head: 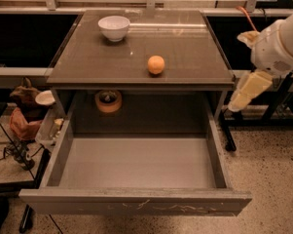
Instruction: Place orange into top drawer
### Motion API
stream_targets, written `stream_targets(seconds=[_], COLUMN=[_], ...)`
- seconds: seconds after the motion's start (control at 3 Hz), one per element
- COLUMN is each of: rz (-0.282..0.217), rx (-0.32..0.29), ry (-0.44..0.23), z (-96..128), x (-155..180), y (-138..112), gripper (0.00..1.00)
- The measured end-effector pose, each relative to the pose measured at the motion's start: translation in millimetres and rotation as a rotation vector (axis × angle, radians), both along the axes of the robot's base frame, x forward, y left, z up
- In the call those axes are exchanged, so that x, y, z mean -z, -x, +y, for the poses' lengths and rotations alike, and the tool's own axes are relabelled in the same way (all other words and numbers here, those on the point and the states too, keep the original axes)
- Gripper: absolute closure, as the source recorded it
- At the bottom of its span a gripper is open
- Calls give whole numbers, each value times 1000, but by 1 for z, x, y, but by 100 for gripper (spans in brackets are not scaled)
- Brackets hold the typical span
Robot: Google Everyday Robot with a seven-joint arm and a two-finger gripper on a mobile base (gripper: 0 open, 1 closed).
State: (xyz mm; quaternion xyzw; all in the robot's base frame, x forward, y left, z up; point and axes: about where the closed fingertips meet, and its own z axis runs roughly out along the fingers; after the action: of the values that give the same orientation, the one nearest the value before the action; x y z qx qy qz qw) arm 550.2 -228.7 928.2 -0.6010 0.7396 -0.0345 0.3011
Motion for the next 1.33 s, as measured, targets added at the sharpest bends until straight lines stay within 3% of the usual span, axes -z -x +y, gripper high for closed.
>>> stream_targets(seconds=[0.33, 0.67, 1.33], rz=[-56, -75, -75], rx=[-58, -109, -122], ry=[-41, -85, -88], z=[14, 39, 43], x=[13, 25, 27], y=[-59, -118, -123], gripper=[0, 0, 0])
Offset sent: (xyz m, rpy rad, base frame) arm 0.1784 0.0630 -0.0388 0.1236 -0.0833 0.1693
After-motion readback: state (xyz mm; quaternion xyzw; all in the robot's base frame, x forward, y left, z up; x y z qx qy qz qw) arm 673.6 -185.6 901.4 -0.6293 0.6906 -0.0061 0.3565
